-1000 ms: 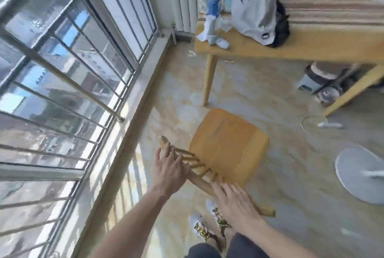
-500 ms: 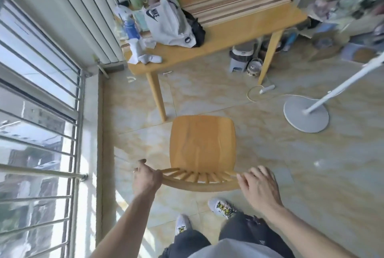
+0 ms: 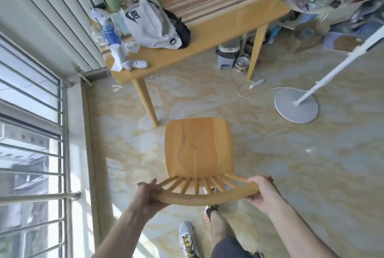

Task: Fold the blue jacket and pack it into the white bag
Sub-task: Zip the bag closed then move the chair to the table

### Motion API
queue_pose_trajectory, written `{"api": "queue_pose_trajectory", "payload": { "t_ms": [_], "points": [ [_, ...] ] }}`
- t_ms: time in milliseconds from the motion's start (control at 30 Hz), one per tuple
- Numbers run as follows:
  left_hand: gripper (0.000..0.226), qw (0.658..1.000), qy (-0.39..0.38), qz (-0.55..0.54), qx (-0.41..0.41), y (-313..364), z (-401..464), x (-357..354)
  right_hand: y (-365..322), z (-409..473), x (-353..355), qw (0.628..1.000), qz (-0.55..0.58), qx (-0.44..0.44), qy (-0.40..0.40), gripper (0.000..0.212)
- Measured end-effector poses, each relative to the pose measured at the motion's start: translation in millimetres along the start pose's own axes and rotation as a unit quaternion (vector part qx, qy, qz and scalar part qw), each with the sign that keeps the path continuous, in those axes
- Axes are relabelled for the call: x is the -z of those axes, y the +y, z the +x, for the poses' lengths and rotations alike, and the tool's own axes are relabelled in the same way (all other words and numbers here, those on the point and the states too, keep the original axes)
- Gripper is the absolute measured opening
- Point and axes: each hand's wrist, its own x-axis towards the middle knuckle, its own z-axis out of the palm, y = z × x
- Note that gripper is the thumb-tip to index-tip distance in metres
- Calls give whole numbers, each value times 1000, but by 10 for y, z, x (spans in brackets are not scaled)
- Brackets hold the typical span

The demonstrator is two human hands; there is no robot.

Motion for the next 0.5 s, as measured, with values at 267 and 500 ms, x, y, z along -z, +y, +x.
{"api": "queue_pose_trajectory", "payload": {
  "t_ms": [267, 500],
  "points": [
    [37, 997, -58, -24, -37, 729, 257, -526, -1073, 140, -347, 988, -13, -57, -140, 37],
    [19, 996, -71, -48, -35, 1732, 459, -1462, -2550, 252, -967, 986, -22, -26, -163, 38]
  ]
}}
